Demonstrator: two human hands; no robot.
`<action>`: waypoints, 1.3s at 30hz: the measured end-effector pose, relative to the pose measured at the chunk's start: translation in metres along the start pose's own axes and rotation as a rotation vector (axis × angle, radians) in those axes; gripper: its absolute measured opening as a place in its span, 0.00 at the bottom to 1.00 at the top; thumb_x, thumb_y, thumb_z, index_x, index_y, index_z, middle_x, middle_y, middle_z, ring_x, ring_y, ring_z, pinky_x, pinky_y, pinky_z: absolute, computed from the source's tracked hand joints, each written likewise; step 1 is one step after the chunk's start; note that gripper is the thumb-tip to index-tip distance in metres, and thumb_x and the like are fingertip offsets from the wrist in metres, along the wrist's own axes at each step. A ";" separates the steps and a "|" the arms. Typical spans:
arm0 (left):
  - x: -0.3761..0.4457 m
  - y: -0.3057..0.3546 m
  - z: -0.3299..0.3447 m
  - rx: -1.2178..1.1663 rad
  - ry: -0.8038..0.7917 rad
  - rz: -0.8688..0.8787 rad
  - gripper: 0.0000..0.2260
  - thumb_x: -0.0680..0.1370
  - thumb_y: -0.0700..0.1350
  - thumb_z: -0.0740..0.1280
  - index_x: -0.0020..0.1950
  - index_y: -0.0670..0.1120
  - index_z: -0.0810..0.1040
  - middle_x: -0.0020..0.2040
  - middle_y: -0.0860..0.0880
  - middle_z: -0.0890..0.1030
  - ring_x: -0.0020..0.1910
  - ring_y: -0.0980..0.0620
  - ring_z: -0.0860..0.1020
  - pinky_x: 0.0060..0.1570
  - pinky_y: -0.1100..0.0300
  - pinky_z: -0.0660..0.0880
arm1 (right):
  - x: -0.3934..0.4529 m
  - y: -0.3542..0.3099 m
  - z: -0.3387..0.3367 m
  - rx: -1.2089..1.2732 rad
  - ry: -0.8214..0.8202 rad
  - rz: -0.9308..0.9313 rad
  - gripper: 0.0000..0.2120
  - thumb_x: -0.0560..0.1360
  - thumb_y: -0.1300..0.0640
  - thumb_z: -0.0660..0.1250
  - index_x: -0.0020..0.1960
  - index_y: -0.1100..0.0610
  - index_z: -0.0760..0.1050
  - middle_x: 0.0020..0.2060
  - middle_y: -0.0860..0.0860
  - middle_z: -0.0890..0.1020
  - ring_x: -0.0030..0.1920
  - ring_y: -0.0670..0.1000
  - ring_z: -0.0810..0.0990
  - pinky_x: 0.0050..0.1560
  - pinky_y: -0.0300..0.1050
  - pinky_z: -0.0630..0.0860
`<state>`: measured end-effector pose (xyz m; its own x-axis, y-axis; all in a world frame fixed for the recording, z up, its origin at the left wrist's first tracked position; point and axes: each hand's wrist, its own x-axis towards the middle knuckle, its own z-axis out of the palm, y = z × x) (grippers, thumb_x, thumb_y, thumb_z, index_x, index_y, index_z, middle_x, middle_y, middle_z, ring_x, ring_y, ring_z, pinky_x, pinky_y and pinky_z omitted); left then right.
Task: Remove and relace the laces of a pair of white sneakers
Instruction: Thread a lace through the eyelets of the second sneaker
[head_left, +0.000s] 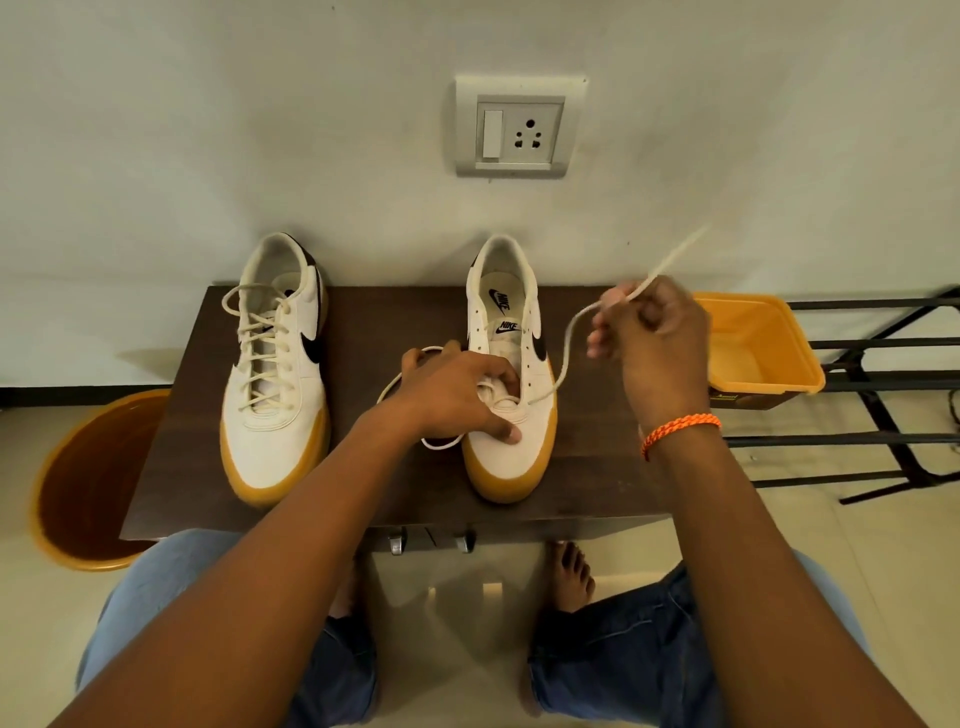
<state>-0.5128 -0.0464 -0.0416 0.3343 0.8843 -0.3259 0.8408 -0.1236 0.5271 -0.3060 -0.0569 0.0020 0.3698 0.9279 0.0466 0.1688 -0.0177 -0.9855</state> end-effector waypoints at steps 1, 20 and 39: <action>0.000 0.000 0.000 -0.002 -0.002 -0.004 0.24 0.68 0.65 0.80 0.62 0.66 0.79 0.59 0.54 0.71 0.61 0.53 0.63 0.75 0.42 0.52 | -0.001 0.006 0.002 -0.075 -0.108 0.084 0.04 0.80 0.61 0.70 0.53 0.61 0.79 0.41 0.58 0.85 0.36 0.53 0.84 0.36 0.45 0.82; -0.001 0.001 0.000 0.036 -0.001 -0.026 0.25 0.68 0.66 0.80 0.62 0.68 0.78 0.58 0.54 0.69 0.59 0.52 0.63 0.70 0.42 0.56 | -0.014 0.028 0.025 -0.908 -0.529 0.099 0.06 0.80 0.58 0.71 0.54 0.60 0.82 0.50 0.56 0.85 0.52 0.56 0.84 0.58 0.54 0.82; 0.002 -0.004 0.001 0.035 -0.015 0.001 0.25 0.67 0.67 0.79 0.62 0.68 0.78 0.59 0.55 0.70 0.61 0.52 0.63 0.69 0.41 0.55 | -0.011 0.031 0.016 -0.936 -0.667 -0.079 0.07 0.74 0.51 0.77 0.43 0.47 0.79 0.42 0.44 0.80 0.48 0.49 0.80 0.49 0.49 0.79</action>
<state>-0.5149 -0.0446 -0.0448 0.3416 0.8772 -0.3373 0.8546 -0.1405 0.5000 -0.3199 -0.0619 -0.0312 -0.1817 0.9462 -0.2676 0.8850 0.0387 -0.4639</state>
